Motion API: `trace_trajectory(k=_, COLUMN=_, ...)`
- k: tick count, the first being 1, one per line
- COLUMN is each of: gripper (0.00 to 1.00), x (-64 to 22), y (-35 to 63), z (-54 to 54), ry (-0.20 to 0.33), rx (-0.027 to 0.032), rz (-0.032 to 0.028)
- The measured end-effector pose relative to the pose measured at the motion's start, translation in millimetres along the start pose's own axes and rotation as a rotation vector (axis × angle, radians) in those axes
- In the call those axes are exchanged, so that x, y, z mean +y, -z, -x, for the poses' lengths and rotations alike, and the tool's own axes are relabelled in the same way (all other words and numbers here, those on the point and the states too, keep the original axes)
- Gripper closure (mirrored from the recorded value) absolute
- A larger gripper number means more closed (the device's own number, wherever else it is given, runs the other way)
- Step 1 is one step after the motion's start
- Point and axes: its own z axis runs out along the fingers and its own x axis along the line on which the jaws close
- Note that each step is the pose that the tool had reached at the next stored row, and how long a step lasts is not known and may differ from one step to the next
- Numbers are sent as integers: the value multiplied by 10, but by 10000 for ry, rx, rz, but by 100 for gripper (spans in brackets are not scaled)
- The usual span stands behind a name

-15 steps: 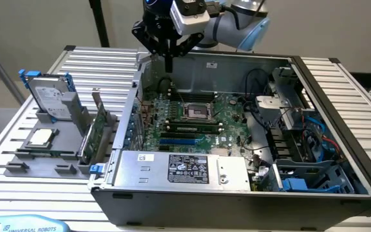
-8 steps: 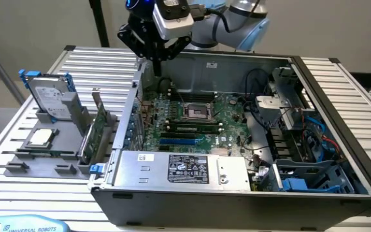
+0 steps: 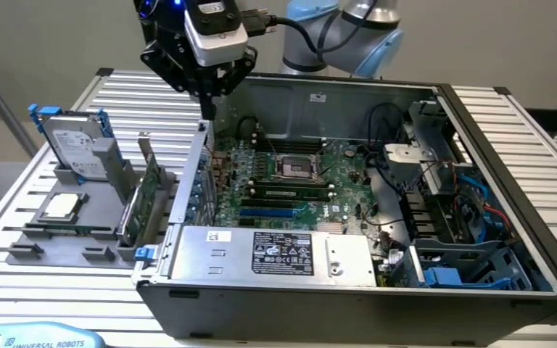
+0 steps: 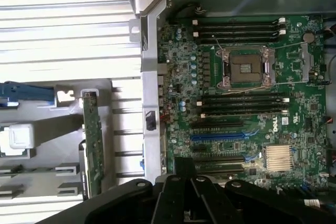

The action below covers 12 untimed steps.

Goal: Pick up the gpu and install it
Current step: 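Reach for the gpu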

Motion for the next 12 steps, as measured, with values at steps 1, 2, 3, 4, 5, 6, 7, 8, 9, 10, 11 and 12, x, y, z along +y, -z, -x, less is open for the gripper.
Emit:
trace_trajectory(k=1, gripper=89, x=-10, y=2, z=-44, ry=0, rx=-2, rz=0)
trace_trajectory(k=2, gripper=89, x=-18, y=3, z=-89, ry=-1, rx=-2, rz=0)
trace_trajectory(k=3, gripper=89, x=-25, y=3, z=-134, ry=-1, rx=-3, rz=0)
trace_trajectory(k=4, gripper=89, x=-32, y=3, z=-182, ry=-1, rx=-4, rz=1)
trace_trajectory(k=5, gripper=89, x=-39, y=3, z=-227, ry=0, rx=-3, rz=1)
trace_trajectory(k=6, gripper=89, x=-44, y=3, z=-271, ry=-1, rx=-4, rz=1)
trace_trajectory(k=7, gripper=89, x=-49, y=1, z=-316, ry=-1, rx=-4, rz=1)
trace_trajectory(k=8, gripper=89, x=-54, y=-2, z=-361, ry=-1, rx=-4, rz=1)
trace_trajectory(k=9, gripper=89, x=-59, y=-5, z=-407, ry=0, rx=-4, rz=1)
trace_trajectory(k=10, gripper=89, x=-63, y=-10, z=-452, ry=0, rx=-4, rz=1)
trace_trajectory(k=11, gripper=89, x=-68, y=-14, z=-497, ry=-1, rx=-4, rz=1)
trace_trajectory(k=12, gripper=89, x=-72, y=-20, z=-541, ry=-1, rx=-4, rz=0)
